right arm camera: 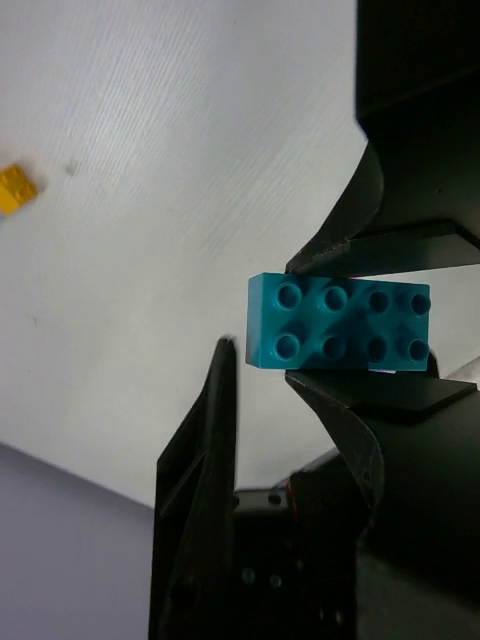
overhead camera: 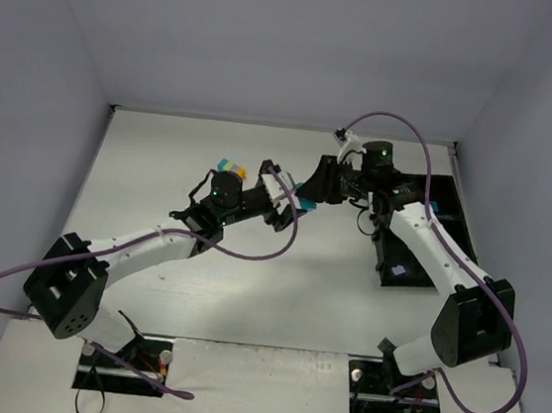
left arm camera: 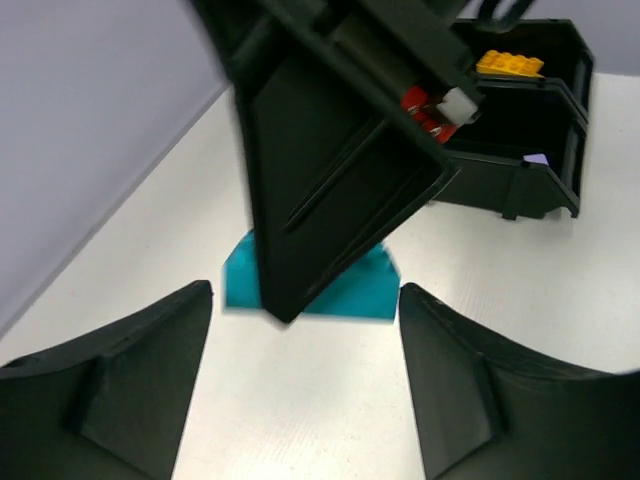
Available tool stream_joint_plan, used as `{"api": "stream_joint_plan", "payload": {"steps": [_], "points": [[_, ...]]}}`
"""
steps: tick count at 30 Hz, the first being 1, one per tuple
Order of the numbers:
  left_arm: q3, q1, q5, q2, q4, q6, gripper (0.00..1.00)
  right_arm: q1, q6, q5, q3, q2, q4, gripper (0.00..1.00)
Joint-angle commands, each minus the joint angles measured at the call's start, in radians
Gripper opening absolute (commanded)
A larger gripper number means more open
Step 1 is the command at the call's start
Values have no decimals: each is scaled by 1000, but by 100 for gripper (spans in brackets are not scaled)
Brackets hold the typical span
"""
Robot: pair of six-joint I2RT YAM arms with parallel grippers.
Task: Sort the legos into containers by color
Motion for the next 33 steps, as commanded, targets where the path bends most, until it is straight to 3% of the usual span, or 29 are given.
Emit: {"api": "stream_joint_plan", "payload": {"steps": [1, 5, 11, 15, 21, 25, 28, 30, 33], "points": [[-7, 10, -109, -63, 115, -86, 70, -40, -85, 183, 58, -23, -50, 0], [-18, 10, -319, -105, 3, -228, 81, -112, -69, 590, 73, -23, -105, 0], [38, 14, -574, -172, -338, -403, 85, -339, 65, 867, 102, 23, -147, 0], [48, 27, -715, -192, -461, -485, 85, -448, 101, 1042, 168, 91, -148, 0], [110, 103, -768, -179, -679, -654, 85, -543, 104, 1083, 288, 275, -147, 4], [152, 156, -759, -146, -789, -747, 85, -573, 80, 1076, 389, 408, -142, 12], [166, 166, -759, -131, -810, -766, 85, -576, 69, 1064, 431, 471, -142, 27], [178, 171, -762, -119, -814, -774, 85, -577, 67, 1062, 441, 491, -139, 43], [204, 174, -771, -84, -829, -797, 85, -576, 49, 1012, 463, 505, -141, 54]]}}
